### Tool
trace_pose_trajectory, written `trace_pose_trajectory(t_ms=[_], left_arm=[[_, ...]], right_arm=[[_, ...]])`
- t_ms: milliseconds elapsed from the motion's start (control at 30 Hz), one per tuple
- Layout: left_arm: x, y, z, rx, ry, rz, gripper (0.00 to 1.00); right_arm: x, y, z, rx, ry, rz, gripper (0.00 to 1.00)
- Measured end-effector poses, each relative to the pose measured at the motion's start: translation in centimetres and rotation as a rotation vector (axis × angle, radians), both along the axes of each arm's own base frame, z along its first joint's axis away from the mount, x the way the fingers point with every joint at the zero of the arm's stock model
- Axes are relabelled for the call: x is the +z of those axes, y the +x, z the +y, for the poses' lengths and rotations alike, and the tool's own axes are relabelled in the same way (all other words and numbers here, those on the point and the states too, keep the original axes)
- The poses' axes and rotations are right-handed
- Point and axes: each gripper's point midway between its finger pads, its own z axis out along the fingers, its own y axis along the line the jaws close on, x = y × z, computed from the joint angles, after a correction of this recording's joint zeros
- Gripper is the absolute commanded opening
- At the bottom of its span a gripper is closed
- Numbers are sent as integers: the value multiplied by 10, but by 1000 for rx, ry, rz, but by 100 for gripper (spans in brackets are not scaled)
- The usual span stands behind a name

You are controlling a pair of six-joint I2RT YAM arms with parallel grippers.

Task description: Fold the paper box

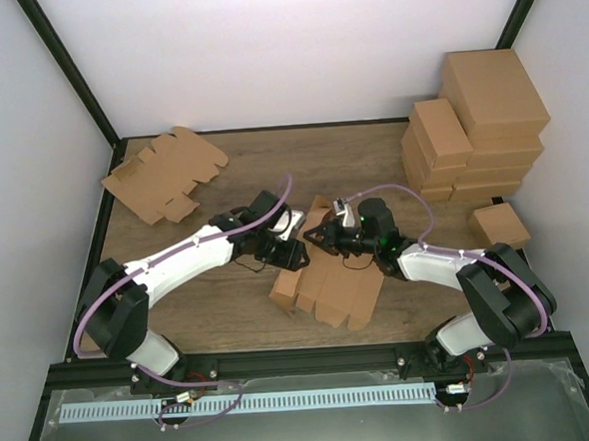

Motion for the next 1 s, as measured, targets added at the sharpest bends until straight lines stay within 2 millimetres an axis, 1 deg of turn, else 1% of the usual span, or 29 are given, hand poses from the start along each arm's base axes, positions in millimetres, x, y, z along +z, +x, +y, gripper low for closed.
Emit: trace_pose_trajectory(t_ms=[133,233,367,433,467,500,600,633,700,733,867,900,1000], left_arm=[[-2,1,2,4,15,0,53],[-3,2,3,8,26,-5,53],[-5,3,5,11,38,-8,53],[-6,4,5,13,43,-11,53],[-6,4,6,14,45,-12,53],[-6,4,6,14,47,-13,53],[-7,5,7,14,51,-16,53],[-7,4,7,13,52,-16,53],[-8,4,8,11,57,-17,53],[-8,4,8,9,59,-17,53],[-12,2,7,-6,84,-23,53],[-14,1,7,-11,93,-24,52],[-20,-2,3,-27,123,-28,52]], right_arm=[[-1,0,0,1,-4,-3,23],[-4,-1,-2,3,-22,-2,32],[-3,-5,-9,-7,-66,-16,42],[3,-7,-15,-22,-92,-42,55],[6,-8,-18,-32,-103,-52,59],[9,-9,-23,-46,-120,-69,60],[16,-14,-38,-92,-167,-118,59],[16,-16,-43,-103,-181,-129,58],[7,-22,-53,-120,-219,-133,52],[0,-25,-56,-122,-238,-127,49],[-47,-43,-68,-97,-325,-31,37],[-58,-47,-70,-89,-341,-3,36],[-82,-57,-72,-70,-367,59,33]])
